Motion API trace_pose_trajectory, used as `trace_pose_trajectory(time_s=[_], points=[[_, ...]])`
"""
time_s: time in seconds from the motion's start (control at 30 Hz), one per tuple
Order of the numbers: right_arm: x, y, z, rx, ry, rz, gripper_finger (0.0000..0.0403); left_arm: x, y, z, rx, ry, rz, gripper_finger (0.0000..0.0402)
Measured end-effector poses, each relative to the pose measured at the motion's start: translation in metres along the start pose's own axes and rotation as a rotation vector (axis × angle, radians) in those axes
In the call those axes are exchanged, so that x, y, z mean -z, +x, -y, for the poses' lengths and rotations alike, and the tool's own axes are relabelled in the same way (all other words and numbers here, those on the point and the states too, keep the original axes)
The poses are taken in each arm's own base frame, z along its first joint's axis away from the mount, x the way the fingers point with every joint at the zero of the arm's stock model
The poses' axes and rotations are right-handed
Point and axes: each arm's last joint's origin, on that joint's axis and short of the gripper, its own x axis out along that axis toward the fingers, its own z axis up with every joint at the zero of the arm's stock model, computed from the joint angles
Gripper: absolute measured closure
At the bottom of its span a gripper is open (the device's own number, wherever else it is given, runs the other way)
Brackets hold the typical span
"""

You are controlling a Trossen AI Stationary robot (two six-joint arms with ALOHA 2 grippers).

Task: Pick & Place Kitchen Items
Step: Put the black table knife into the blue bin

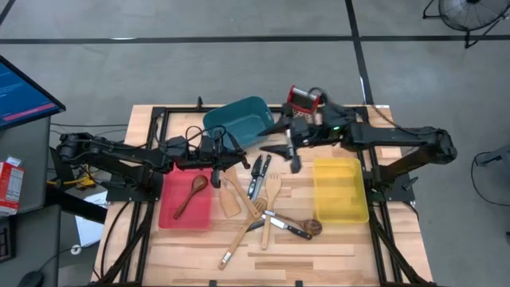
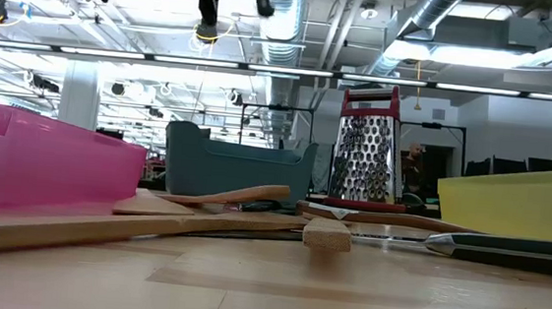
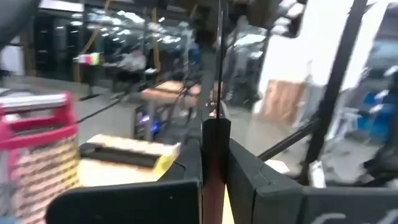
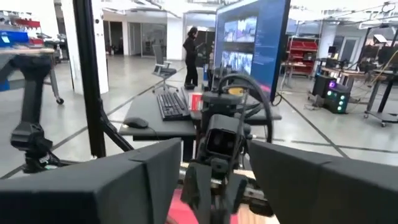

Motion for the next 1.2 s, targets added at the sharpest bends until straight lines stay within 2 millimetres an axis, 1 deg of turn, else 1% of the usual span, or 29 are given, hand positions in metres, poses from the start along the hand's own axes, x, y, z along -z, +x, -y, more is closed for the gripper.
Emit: trace_pose_trajectory(time_s=[0.17,0.33,0.43,0.57,0.63,0.73,0.87,0.97,1.03,1.2], points=[[-0.013,-0.030,-0.006,-0.008,0.011,-0.057,0.0196,-0.018,-0.011,0.007,0.176,-0.065,0.053,0.0389],[-0.019,-0.049,-0.019,-0.074,-0.039,-0.086,0.0205,-0.041,-0.029,0.017,0.393,-0.087,0.111,0.0389],[-0.022,-0.054,-0.031,-0.200,-0.054,-0.079,0.0209,-0.053,-0.039,0.020,0.478,-0.084,0.149,0.0388],[-0.024,-0.055,-0.049,-0.425,-0.049,-0.049,0.0209,-0.063,-0.050,0.022,0.503,-0.073,0.196,0.0388],[-0.024,-0.056,-0.057,-0.507,-0.038,-0.043,0.0209,-0.066,-0.053,0.023,0.508,-0.069,0.213,0.0387],[-0.024,-0.056,-0.068,-0.572,-0.029,-0.043,0.0209,-0.068,-0.055,0.023,0.524,-0.063,0.219,0.0387],[-0.027,-0.056,-0.077,-0.608,-0.035,-0.016,0.0209,-0.068,-0.055,0.023,0.527,-0.064,0.217,0.0386],[-0.029,-0.056,-0.080,-0.576,-0.042,0.006,0.0210,-0.067,-0.054,0.023,0.526,-0.064,0.215,0.0386],[-0.031,-0.055,-0.078,-0.502,-0.047,0.018,0.0212,-0.068,-0.054,0.023,0.526,-0.064,0.217,0.0386],[-0.036,-0.051,-0.068,-0.136,-0.045,0.040,0.0222,-0.068,-0.054,0.023,0.512,-0.066,0.227,0.0385]])
